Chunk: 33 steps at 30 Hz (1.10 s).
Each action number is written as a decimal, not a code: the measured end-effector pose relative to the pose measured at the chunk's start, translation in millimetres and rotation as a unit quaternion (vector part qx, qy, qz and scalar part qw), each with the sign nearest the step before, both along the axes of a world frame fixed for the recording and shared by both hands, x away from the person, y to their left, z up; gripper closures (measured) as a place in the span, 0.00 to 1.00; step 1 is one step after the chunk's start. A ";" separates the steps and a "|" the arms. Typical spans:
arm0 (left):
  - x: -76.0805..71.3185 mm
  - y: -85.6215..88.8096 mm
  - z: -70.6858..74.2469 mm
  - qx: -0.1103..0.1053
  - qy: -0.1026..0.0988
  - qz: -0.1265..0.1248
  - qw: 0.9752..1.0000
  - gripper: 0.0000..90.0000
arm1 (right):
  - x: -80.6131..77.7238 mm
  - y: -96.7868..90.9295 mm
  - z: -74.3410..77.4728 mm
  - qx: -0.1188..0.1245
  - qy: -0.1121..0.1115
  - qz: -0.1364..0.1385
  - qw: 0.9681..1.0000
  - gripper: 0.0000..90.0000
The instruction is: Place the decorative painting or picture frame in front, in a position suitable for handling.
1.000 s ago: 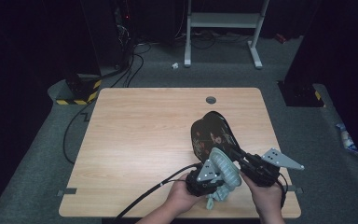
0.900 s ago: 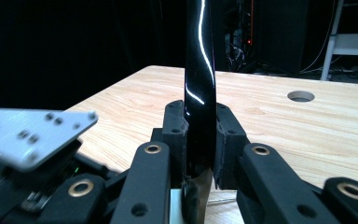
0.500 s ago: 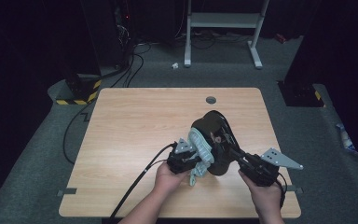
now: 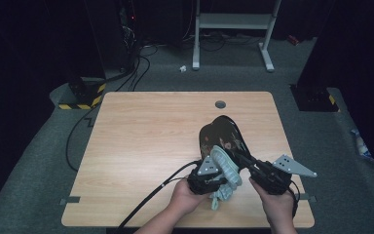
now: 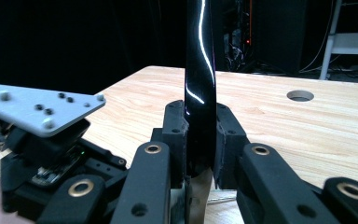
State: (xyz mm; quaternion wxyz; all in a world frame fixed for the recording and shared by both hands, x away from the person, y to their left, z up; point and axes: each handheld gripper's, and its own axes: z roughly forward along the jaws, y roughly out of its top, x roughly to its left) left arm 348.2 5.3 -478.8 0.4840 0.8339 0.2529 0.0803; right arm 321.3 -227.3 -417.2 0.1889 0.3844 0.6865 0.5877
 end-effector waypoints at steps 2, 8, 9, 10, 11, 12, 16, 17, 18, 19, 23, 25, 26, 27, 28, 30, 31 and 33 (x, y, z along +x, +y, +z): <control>2.9 1.4 -1.3 -0.004 0.003 -0.004 1.000 0.80 | 0.3 -0.4 -0.2 0.002 0.000 0.000 1.000 0.87; 19.8 17.1 -13.1 0.000 0.018 0.026 1.000 0.80 | 0.5 -0.5 -0.7 0.002 0.000 0.000 1.000 0.86; 29.8 25.8 -16.3 0.004 0.025 0.047 0.999 0.80 | 0.4 -0.3 -0.6 0.001 0.000 0.000 1.000 0.86; 29.8 25.8 -16.3 0.004 0.025 0.047 0.999 0.80 | 0.4 -0.3 -0.6 0.001 0.000 0.000 1.000 0.86; 36.0 31.6 -17.6 0.006 0.031 0.062 0.998 0.80 | 0.2 -0.1 -0.5 0.000 0.000 0.000 1.000 0.86; 39.6 34.8 -18.3 0.005 0.034 0.071 0.997 0.80 | 0.1 0.2 -0.5 0.000 0.000 -0.001 1.000 0.86; 54.2 46.8 -21.6 0.016 0.047 0.104 0.993 0.80 | -0.1 0.5 -0.4 -0.001 0.000 -0.001 1.000 0.86; 56.0 47.7 -22.9 0.020 0.051 0.105 0.993 0.80 | 0.0 0.5 -0.5 0.000 0.000 -0.001 1.000 0.86; 55.9 47.3 -23.5 0.020 0.052 0.103 0.993 0.80 | 0.0 0.6 -0.5 0.000 0.000 -0.002 1.000 0.86; 53.1 44.4 -24.6 0.025 0.054 0.099 0.993 0.80 | 0.0 0.6 -0.5 0.000 0.000 -0.002 1.000 0.86; 43.9 36.4 -28.2 0.030 0.053 0.083 0.995 0.81 | 0.4 0.2 -0.6 0.000 0.000 -0.001 1.000 0.86; 37.5 31.2 -29.6 0.034 0.049 0.070 0.996 0.81 | 0.3 0.5 -0.5 -0.001 -0.002 -0.001 1.000 0.86; 33.2 27.4 -30.0 0.037 0.048 0.059 0.996 0.81 | 0.2 0.6 -0.5 -0.001 -0.002 -0.001 1.000 0.86; 26.9 22.0 -29.7 0.038 0.048 0.045 0.997 0.81 | -0.3 1.1 -0.6 -0.001 -0.002 -0.002 1.000 0.86; 26.9 22.0 -29.7 0.038 0.048 0.045 0.997 0.81 | -0.3 1.1 -0.6 -0.001 -0.002 -0.002 1.000 0.86; 11.7 7.7 -28.0 0.051 0.043 0.011 0.998 0.81 | -0.8 1.9 -0.6 -0.002 -0.004 -0.001 1.000 0.86; 9.0 4.9 -27.7 0.052 0.043 0.003 0.998 0.81 | -0.8 2.1 -0.5 -0.002 -0.004 0.000 1.000 0.86; -2.0 -6.1 -27.1 0.053 0.043 -0.021 0.997 0.81 | -0.7 2.5 -0.4 -0.002 -0.004 0.001 1.000 0.86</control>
